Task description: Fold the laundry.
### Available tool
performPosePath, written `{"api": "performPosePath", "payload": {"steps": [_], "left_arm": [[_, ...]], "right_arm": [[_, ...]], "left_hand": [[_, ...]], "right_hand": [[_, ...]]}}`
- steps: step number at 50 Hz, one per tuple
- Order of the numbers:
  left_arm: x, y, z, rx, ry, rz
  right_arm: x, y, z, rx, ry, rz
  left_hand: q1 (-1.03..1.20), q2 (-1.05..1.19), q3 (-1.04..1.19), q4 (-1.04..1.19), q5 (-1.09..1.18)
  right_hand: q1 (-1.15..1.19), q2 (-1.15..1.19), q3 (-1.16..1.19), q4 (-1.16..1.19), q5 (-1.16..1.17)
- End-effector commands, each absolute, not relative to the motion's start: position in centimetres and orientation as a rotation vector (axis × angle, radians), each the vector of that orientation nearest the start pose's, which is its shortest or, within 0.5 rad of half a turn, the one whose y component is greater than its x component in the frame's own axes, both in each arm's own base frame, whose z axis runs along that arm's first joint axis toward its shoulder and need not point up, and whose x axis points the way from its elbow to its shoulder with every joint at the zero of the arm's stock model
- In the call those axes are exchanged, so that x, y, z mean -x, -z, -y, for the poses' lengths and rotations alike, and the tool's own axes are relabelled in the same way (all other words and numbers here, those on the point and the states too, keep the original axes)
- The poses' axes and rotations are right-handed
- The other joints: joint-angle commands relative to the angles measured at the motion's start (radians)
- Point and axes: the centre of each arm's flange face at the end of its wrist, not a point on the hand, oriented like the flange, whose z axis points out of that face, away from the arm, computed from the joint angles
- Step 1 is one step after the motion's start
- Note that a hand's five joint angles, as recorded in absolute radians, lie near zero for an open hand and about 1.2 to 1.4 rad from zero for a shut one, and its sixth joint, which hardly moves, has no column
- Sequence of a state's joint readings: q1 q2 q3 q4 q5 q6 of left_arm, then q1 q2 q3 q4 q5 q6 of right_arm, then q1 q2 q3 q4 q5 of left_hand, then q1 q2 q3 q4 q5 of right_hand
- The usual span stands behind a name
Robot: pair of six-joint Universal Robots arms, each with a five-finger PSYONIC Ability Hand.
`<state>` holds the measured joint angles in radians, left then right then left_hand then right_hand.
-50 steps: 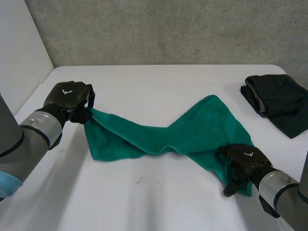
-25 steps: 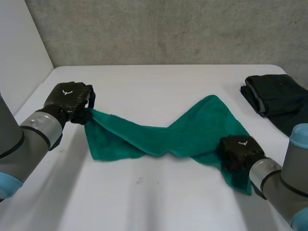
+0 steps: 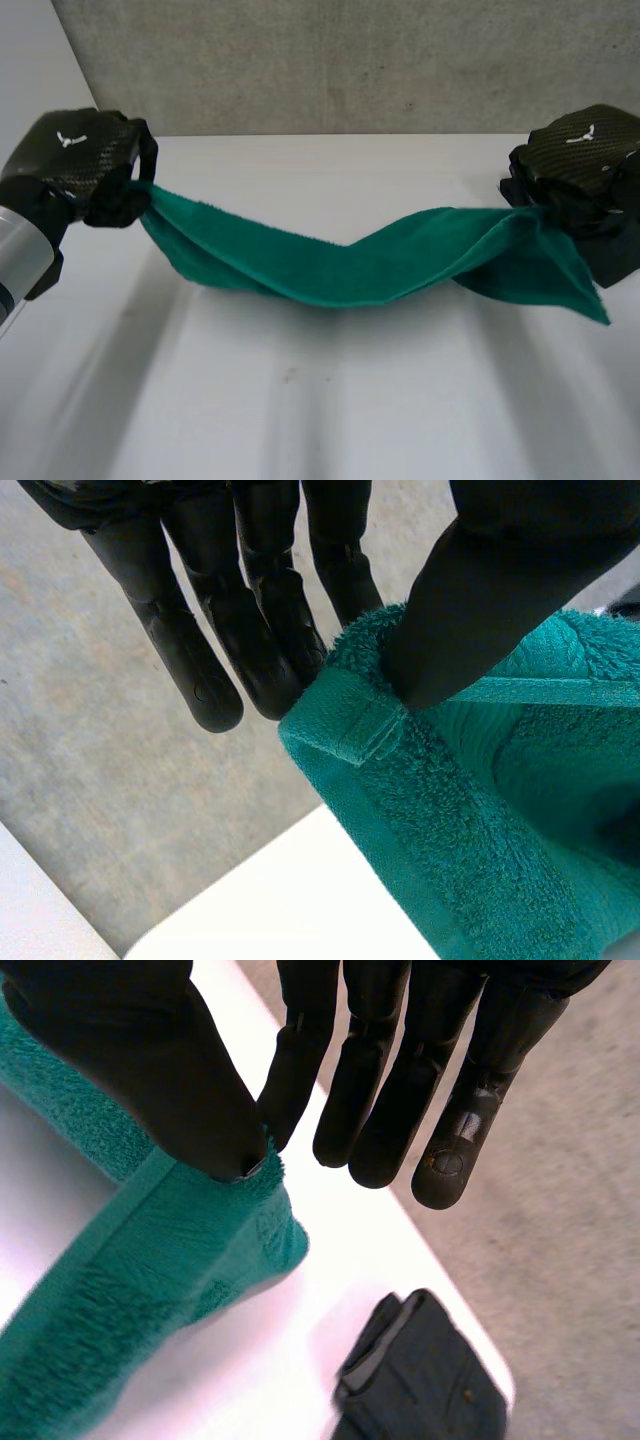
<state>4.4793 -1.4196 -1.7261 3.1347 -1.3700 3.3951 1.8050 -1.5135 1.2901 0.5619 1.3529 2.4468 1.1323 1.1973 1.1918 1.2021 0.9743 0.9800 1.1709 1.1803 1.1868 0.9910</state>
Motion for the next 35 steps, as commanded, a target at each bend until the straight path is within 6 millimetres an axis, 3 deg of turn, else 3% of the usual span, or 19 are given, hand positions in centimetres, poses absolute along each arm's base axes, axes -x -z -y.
{"api": "performPosePath", "payload": {"steps": [1, 5, 10, 12, 13, 14, 17, 20, 24, 32, 35], "left_arm": [[21.8, -24.3, 25.0, -0.909, 2.010, -2.377], [23.1, -21.9, 26.5, -0.961, 1.930, -2.443], [24.0, -19.2, 28.6, -0.946, 1.845, -2.503], [24.1, -18.9, 28.8, -0.934, 1.833, -2.508], [24.1, -18.7, 28.9, -0.928, 1.826, -2.509], [24.1, -18.7, 28.9, -0.928, 1.827, -2.507], [24.3, -18.6, 28.6, -0.941, 1.824, -2.513], [24.5, -18.7, 28.4, -0.948, 1.836, -2.506], [24.4, -18.7, 28.2, -0.946, 1.837, -2.504], [24.1, -19.0, 27.9, -0.938, 1.844, -2.498], [24.0, -19.0, 27.9, -0.936, 1.842, -2.500]], "right_arm": [[-22.4, -25.7, 27.6, 1.415, 1.524, -2.390], [-23.0, -21.7, 29.7, 1.420, 1.418, -2.440], [-23.2, -19.3, 31.2, 1.384, 1.400, -2.476], [-23.2, -19.3, 31.3, 1.351, 1.419, -2.479], [-23.1, -19.3, 31.5, 1.290, 1.430, -2.488], [-23.1, -19.2, 31.5, 1.253, 1.429, -2.494], [-22.9, -19.8, 31.4, 1.089, 1.442, -2.509], [-22.5, -21.1, 30.8, 0.955, 1.460, -2.504], [-22.0, -22.4, 28.3, 0.770, 1.450, -2.483], [-21.1, -20.2, 24.2, 0.673, 1.363, -2.521], [-20.9, -19.4, 23.5, 0.637, 1.389, -2.509]], "left_hand": [[0.264, 0.199, 0.204, 0.194, 0.247], [0.264, 0.199, 0.204, 0.194, 0.247], [0.264, 0.199, 0.204, 0.194, 0.247], [0.264, 0.199, 0.204, 0.194, 0.247], [0.264, 0.199, 0.204, 0.194, 0.247], [0.264, 0.199, 0.204, 0.194, 0.247], [0.264, 0.199, 0.204, 0.194, 0.247], [0.264, 0.199, 0.204, 0.194, 0.247], [0.264, 0.199, 0.204, 0.194, 0.247], [0.264, 0.199, 0.204, 0.194, 0.247], [0.264, 0.199, 0.204, 0.194, 0.247]], "right_hand": [[0.416, 0.225, 0.216, 0.209, 0.231], [0.416, 0.225, 0.216, 0.209, 0.231], [0.416, 0.225, 0.216, 0.209, 0.231], [0.135, -0.056, -0.066, -0.072, -0.051], [-0.274, -0.465, -0.475, -0.481, -0.460], [-0.430, -0.620, -0.630, -0.636, -0.615], [-0.645, -0.836, -0.845, -0.852, -0.830], [-0.722, -0.912, -0.922, -0.928, -0.907], [-0.739, -0.930, -0.940, -0.946, -0.925], [-0.769, -0.960, -0.969, -0.976, -0.954], [-0.766, -0.957, -0.966, -0.973, -0.951]]}}
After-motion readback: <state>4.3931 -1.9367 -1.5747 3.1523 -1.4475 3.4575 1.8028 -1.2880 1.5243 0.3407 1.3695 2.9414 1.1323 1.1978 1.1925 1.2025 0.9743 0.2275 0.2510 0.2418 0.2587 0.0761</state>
